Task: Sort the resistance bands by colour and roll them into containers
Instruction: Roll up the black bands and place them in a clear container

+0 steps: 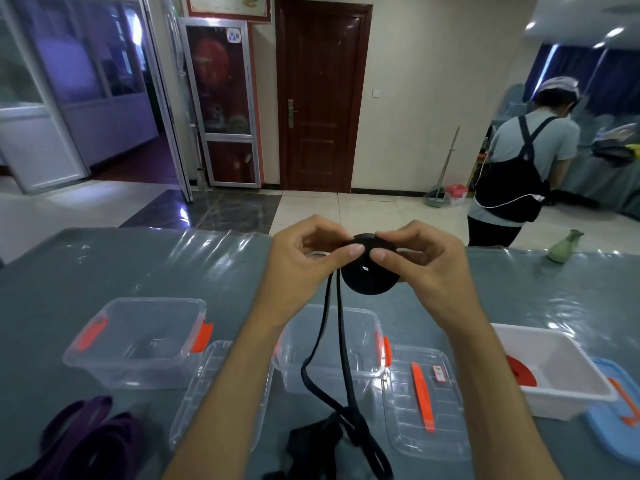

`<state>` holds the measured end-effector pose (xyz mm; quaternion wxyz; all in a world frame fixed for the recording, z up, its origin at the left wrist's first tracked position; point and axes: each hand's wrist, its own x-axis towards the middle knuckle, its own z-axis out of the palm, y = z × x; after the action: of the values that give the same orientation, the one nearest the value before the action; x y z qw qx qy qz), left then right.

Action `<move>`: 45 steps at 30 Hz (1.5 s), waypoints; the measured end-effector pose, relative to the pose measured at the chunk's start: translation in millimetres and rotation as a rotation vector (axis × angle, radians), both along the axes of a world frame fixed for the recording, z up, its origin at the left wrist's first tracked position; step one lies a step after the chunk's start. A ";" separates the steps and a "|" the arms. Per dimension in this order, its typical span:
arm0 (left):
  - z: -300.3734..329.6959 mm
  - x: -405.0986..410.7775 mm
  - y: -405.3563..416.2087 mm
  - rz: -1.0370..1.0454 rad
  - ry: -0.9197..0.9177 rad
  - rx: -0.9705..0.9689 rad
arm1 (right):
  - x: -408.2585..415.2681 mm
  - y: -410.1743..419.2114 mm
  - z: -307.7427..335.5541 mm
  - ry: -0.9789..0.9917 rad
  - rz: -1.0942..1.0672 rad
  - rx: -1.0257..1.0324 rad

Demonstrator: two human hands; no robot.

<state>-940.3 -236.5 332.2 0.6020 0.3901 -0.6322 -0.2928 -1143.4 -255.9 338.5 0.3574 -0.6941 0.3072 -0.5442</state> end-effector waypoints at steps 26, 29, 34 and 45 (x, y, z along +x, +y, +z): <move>-43.6 -10.5 9.7 -0.120 0.263 0.209 | -8.4 13.5 -33.2 -0.150 -0.080 0.187; -43.0 -10.5 10.1 -0.017 0.247 0.156 | -9.5 15.4 -34.0 -0.087 0.010 0.250; -42.0 -13.8 11.3 -0.120 0.229 0.198 | -7.8 19.8 -33.0 -0.156 -0.100 0.139; -38.9 -10.3 5.4 -0.114 0.195 0.179 | -11.7 13.8 -38.3 -0.157 -0.137 0.139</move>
<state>-950.5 -231.1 293.4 0.6057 0.3755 -0.5632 -0.4183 -1155.1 -242.1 300.3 0.3898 -0.6003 0.3620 -0.5972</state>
